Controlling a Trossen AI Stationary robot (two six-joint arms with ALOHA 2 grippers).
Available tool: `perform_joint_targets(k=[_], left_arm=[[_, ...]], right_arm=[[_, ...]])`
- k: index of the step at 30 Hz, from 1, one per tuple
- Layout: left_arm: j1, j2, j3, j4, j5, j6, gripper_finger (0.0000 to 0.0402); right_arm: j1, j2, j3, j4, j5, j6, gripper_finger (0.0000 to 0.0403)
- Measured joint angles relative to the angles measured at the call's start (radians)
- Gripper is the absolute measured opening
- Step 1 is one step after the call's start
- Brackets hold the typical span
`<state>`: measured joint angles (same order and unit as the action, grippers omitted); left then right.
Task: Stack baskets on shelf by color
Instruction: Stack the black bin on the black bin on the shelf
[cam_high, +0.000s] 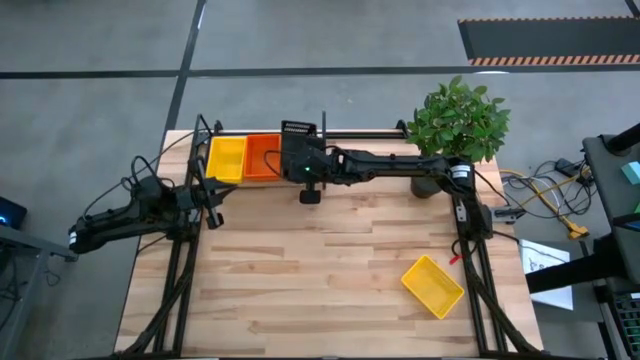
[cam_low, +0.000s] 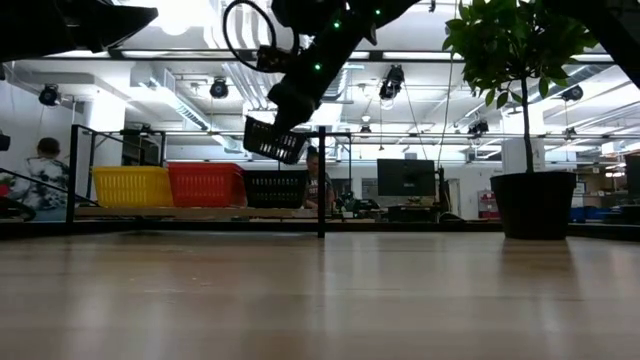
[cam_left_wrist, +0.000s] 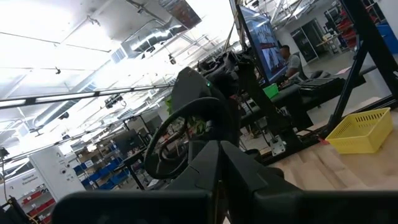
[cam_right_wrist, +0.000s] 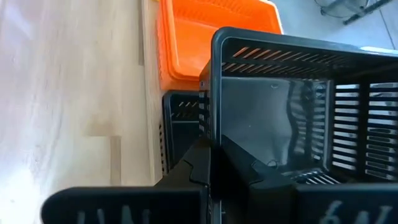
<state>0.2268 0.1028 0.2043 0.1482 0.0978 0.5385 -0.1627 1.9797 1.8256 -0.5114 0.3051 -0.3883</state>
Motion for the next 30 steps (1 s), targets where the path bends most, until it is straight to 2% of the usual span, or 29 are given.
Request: perform_joint_targets(k=[6, 30], left_arm=[[0.0, 0.001, 0.0, 0.0, 0.0, 0.0, 0.0], [0.0, 0.003, -0.002, 0.0, 0.0, 0.0, 0.0]], right_arm=[[-0.008, 0.004, 0.0, -0.004, -0.079, 0.023, 0.0009], [-0.008, 0.02, 0.0, -0.02, -0.068, 0.032, 0.0009]])
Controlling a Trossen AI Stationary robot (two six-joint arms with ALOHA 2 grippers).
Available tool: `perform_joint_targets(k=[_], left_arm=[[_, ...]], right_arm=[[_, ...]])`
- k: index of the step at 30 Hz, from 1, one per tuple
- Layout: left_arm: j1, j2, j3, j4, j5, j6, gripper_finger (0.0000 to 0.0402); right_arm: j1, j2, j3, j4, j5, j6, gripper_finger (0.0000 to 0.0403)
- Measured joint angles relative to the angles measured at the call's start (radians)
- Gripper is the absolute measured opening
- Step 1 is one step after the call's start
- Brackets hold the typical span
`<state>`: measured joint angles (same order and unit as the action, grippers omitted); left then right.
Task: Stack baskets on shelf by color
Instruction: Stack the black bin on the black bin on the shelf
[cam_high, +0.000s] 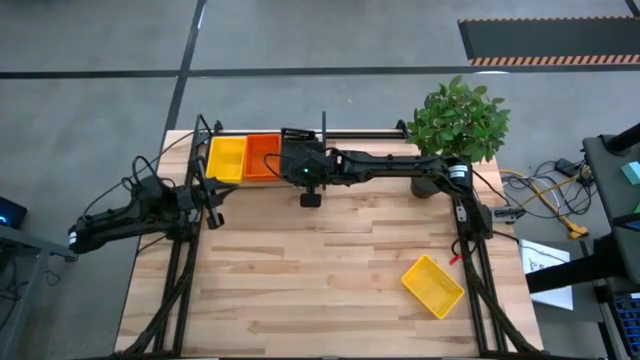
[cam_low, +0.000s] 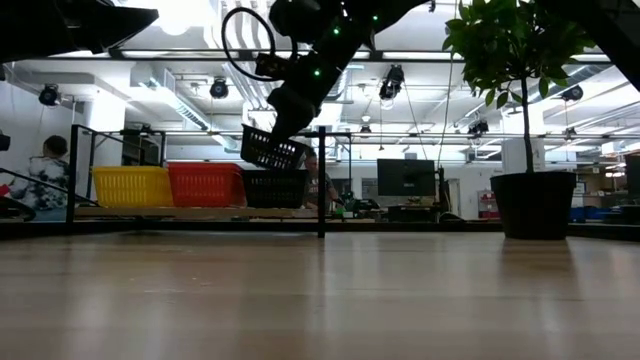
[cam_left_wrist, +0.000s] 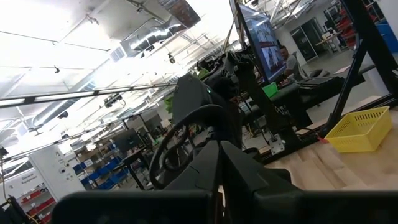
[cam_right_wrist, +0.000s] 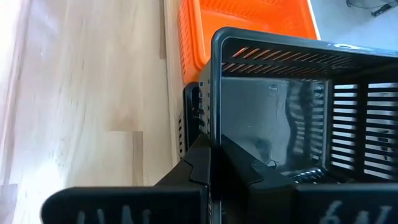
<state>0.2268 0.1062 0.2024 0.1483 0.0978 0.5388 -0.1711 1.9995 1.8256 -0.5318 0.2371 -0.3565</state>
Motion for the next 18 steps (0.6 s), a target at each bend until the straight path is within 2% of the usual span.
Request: perform_joint_targets(k=[6, 14, 18], left_arm=[[0.0, 0.001, 0.0, 0.0, 0.0, 0.0, 0.0], [0.0, 0.0, 0.0, 0.0, 0.0, 0.0, 0.0], [0.0, 0.001, 0.0, 0.0, 0.0, 0.0, 0.0]], right_arm=[[0.0, 0.0, 0.0, -0.022, 0.05, 0.006, 0.0009], [0.0, 0.0, 0.0, -0.04, 0.051, 0.006, 0.001], [0.0, 0.0, 0.0, -0.04, 0.05, 0.007, 0.0025]])
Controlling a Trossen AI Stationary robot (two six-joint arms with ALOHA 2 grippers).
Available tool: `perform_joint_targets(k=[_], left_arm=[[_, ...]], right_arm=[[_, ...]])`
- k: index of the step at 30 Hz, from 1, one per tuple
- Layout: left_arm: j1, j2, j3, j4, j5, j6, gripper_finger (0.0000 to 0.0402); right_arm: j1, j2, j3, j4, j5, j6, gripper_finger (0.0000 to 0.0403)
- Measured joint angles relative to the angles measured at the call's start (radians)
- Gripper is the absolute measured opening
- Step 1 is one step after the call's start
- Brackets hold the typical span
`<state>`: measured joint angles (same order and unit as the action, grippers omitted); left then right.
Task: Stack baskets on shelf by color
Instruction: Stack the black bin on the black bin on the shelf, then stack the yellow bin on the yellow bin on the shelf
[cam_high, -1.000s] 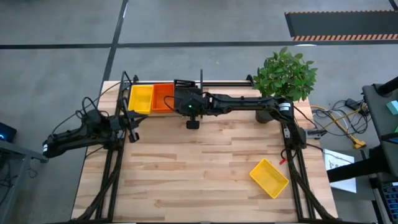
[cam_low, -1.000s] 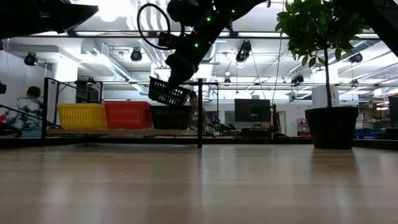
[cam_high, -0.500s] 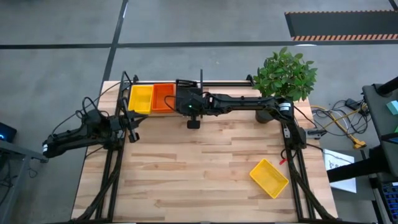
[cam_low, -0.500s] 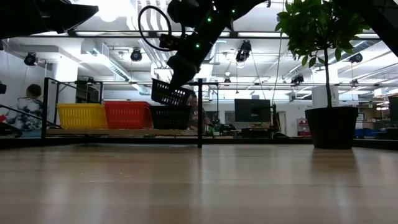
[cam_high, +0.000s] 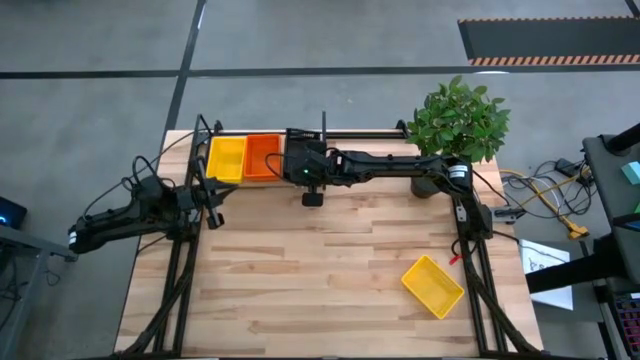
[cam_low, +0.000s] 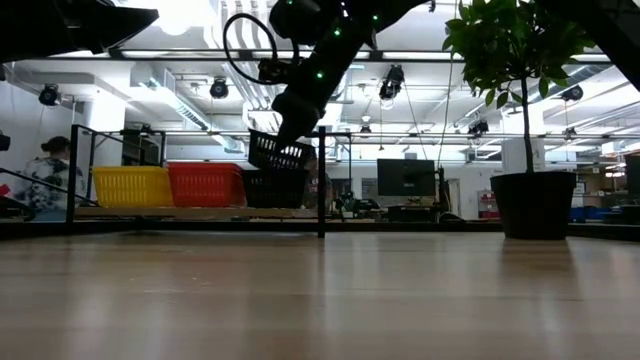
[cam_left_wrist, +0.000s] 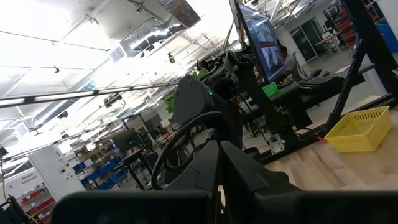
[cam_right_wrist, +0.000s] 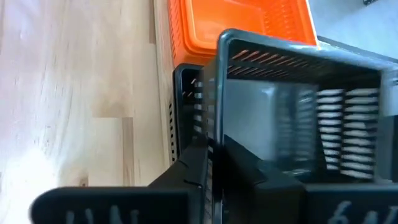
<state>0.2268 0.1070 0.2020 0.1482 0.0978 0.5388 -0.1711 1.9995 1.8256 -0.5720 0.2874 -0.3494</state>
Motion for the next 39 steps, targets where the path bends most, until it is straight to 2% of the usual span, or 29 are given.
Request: perform_joint_targets(k=[7, 14, 28, 39], left_arm=[[0.0, 0.0, 0.0, 0.0, 0.0, 0.0, 0.0], [0.0, 0.0, 0.0, 0.0, 0.0, 0.0, 0.0], [0.0, 0.0, -0.005, 0.0, 0.0, 0.0, 0.0], [0.0, 0.0, -0.006, 0.029, 0.0, -0.001, 0.0]], right_arm=[[0.0, 0.0, 0.0, 0.001, 0.0, 0.018, 0.0071], [0.0, 0.0, 0.0, 0.003, -0.001, 0.026, 0.0088], [0.013, -0.071, 0.0, -0.02, 0.001, 0.028, 0.0064], [0.116, -0.157, 0.0, -0.19, 0.0, 0.077, 0.0033]])
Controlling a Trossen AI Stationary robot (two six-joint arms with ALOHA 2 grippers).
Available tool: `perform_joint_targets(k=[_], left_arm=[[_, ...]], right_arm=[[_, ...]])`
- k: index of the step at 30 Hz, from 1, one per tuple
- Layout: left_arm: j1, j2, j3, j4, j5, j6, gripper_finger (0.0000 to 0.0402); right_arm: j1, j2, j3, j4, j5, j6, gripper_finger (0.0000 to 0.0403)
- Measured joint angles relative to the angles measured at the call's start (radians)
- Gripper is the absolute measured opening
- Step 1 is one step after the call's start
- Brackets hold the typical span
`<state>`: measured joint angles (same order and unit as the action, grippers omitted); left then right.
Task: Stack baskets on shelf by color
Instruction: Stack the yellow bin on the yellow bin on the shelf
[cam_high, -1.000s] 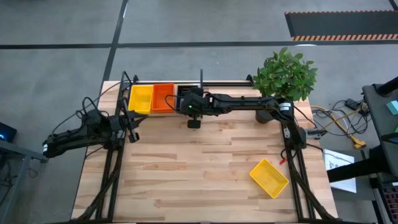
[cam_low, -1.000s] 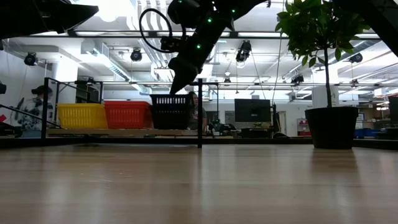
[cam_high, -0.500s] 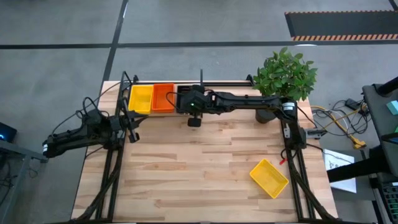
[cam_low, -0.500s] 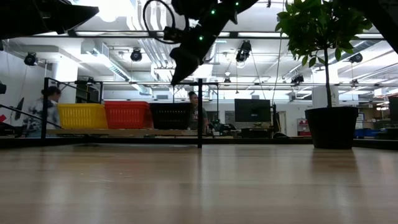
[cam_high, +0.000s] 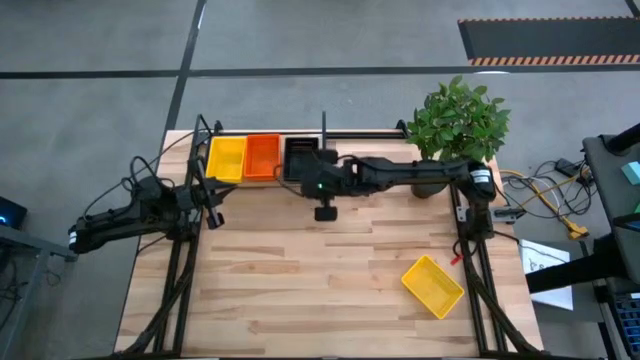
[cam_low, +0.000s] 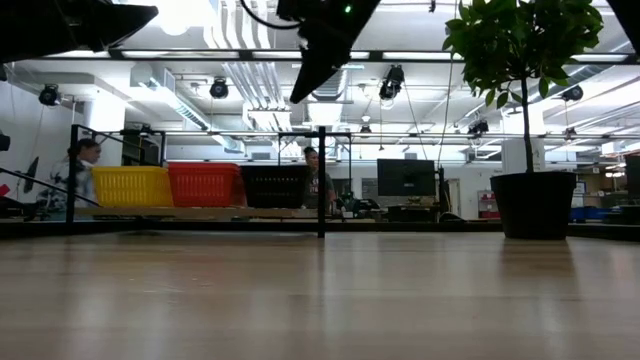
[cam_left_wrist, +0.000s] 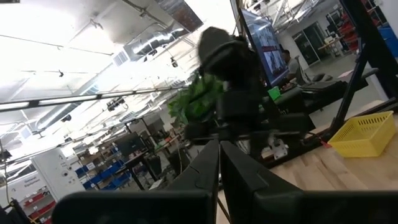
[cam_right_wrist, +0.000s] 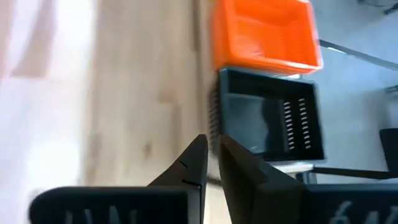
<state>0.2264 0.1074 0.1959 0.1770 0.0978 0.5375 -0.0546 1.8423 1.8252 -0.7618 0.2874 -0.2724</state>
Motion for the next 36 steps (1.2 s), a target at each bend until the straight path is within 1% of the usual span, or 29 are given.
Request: perform_joint_targets(k=[5, 9, 12, 16, 21, 26, 28, 32, 34, 36], left_arm=[[0.0, 0.0, 0.0, 0.013, 0.0, -0.006, 0.0], [0.0, 0.0, 0.0, 0.034, 0.001, -0.017, 0.0], [0.0, 0.015, -0.001, 0.061, 0.002, -0.07, 0.0], [0.0, 0.075, 0.0, 0.129, 0.003, -0.135, 0.0], [0.0, 0.195, 0.022, 0.157, 0.003, -0.167, 0.0], [0.0, 0.307, 0.052, 0.183, 0.004, -0.168, 0.0], [0.0, 0.339, 0.065, 0.213, 0.005, -0.169, 0.0], [0.0, 0.382, 0.089, 0.213, 0.005, -0.169, 0.0], [0.0, 0.398, 0.097, 0.209, 0.005, -0.169, 0.0], [0.0, 0.41, 0.101, 0.227, 0.005, -0.169, 0.0]], right_arm=[[0.073, -0.021, 0.0, -0.132, -0.004, 0.043, 0.0012], [0.124, -0.028, 0.0, -0.267, -0.028, 0.114, 0.0009], [0.162, -0.029, -0.002, -0.344, -0.047, 0.174, 0.0009], [0.226, -0.041, -0.035, -0.38, -0.052, 0.23, 0.0009], [0.3, -0.101, -0.131, -0.378, -0.053, 0.342, 0.0008], [0.375, -0.198, -0.259, -0.373, -0.053, 0.545, 0.0008], [0.404, -0.244, -0.31, -0.37, -0.055, 0.66, 0.0008], [0.471, -0.326, -0.403, -0.371, -0.052, 0.915, 0.0009], [0.515, -0.359, -0.439, -0.369, -0.08, 1.026, 0.0015], [0.555, -0.386, -0.47, -0.366, -0.142, 1.139, 0.0029]])
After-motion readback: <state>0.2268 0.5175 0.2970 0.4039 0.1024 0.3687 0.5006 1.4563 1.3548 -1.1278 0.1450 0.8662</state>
